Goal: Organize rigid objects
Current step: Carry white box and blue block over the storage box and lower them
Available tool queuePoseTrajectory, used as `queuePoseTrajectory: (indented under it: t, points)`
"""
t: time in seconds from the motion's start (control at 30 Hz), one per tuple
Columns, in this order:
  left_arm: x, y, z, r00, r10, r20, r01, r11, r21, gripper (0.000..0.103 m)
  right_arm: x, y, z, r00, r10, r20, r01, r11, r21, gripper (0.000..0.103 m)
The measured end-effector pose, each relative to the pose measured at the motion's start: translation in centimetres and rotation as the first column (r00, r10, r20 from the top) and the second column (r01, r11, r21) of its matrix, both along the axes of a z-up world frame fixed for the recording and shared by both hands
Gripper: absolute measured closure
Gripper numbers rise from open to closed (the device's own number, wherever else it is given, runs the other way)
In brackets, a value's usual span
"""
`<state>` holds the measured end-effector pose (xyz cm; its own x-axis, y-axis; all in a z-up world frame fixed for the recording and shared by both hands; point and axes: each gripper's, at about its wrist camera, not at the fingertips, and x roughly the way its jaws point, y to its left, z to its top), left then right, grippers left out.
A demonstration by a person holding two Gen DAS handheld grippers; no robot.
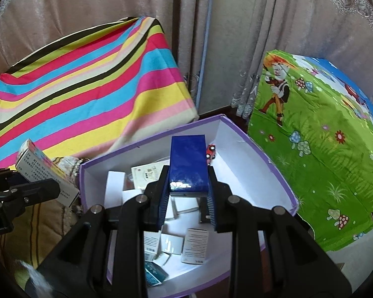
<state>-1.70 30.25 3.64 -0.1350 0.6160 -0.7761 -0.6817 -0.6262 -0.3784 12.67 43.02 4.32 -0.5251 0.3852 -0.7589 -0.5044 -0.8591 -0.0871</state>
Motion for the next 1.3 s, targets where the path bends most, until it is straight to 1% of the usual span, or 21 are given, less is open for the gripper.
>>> queuePoseTrajectory:
  t: [0.3, 0.4, 0.5, 0.73, 0.87, 0.97, 1.3]
  points:
    - [0.2, 1.8, -0.9, 1.000, -0.027, 0.006, 0.028, 0.997, -0.070, 0.066, 1.2, 1.7, -1.4, 0.998, -0.039, 0.058, 0.040, 0.999, -0.018, 0.072]
    - [0.3, 2.8, -1.4, 0.999, -0.041, 0.016, 0.043, 0.993, -0.111, 0.066, 1.4, 2.5, -2.0, 0.996, -0.050, 0.077, 0.054, 0.997, -0.050, 0.072]
    - [0.3, 3.9, -2.1, 0.997, -0.066, 0.036, 0.070, 0.986, -0.150, 0.066, 1.5, 3.5, -3.0, 0.992, -0.067, 0.112, 0.075, 0.994, -0.073, 0.072]
    - [0.3, 5.9, -3.6, 0.990, -0.123, 0.070, 0.135, 0.965, -0.226, 0.066, 1.8, 4.9, -5.2, 0.985, -0.070, 0.157, 0.094, 0.984, -0.149, 0.072]
    - [0.2, 6.8, -4.2, 0.988, -0.134, 0.076, 0.149, 0.957, -0.248, 0.066, 2.1, 5.6, -6.2, 0.981, -0.082, 0.178, 0.113, 0.979, -0.167, 0.072]
    - [0.3, 7.3, -4.2, 0.988, -0.139, 0.065, 0.151, 0.955, -0.256, 0.066, 2.4, 5.9, -6.4, 0.979, -0.091, 0.183, 0.122, 0.979, -0.164, 0.072]
    - [0.1, 8.2, -4.0, 0.988, -0.147, 0.046, 0.154, 0.959, -0.236, 0.066, 2.5, 5.8, -5.2, 0.975, -0.139, 0.173, 0.151, 0.987, -0.056, 0.072]
